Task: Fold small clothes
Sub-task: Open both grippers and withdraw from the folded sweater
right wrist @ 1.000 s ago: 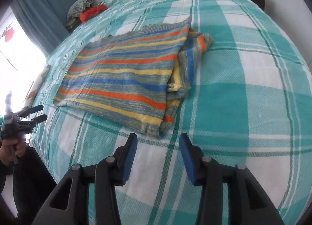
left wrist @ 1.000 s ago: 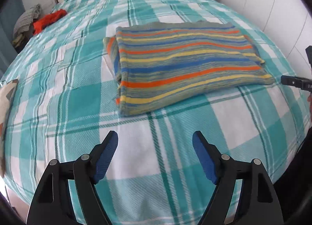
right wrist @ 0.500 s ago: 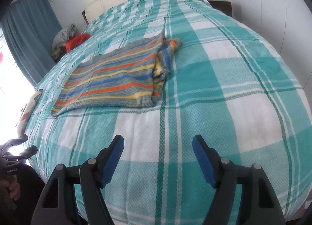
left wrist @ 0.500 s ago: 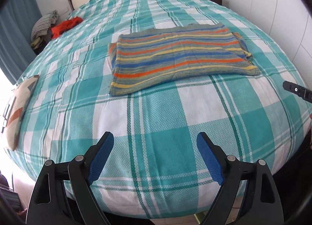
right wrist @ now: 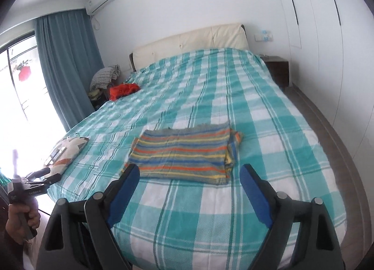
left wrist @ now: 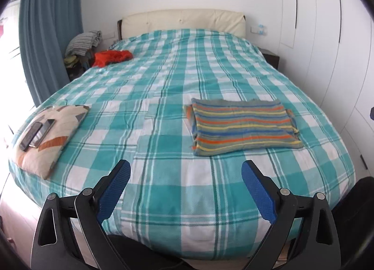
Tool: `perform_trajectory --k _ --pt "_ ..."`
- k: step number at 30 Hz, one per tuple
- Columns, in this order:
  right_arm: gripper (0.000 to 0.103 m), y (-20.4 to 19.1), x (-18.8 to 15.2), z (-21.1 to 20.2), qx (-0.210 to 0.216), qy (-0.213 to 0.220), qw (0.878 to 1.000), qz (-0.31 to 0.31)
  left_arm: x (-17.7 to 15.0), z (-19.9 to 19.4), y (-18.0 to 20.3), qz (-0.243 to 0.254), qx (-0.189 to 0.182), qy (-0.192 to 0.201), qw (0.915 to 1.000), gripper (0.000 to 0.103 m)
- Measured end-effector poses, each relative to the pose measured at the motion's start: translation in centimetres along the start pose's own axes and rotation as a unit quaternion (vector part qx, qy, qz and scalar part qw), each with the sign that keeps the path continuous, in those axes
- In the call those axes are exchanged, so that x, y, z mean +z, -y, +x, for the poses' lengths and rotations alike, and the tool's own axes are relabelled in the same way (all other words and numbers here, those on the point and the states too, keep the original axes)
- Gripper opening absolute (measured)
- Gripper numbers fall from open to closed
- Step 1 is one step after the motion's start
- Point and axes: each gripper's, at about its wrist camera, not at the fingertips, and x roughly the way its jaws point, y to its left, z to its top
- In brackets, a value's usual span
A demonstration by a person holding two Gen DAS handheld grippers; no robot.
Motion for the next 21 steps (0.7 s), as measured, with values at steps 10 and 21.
perform_trajectory --k 10,21 --pt "0.090 1.4 -0.7 -0.3 -0.001 -0.003 1.000 0.021 -1.7 2.0 4.4 0.034 -0.035 -0.036 0.9982 0.097" --pt "0.090 10.3 -2.1 9.2 0.010 -0.071 0.992 0.101 -3.4 12.3 23.3 0.188 -0.160 -0.089 0.9651 0.097"
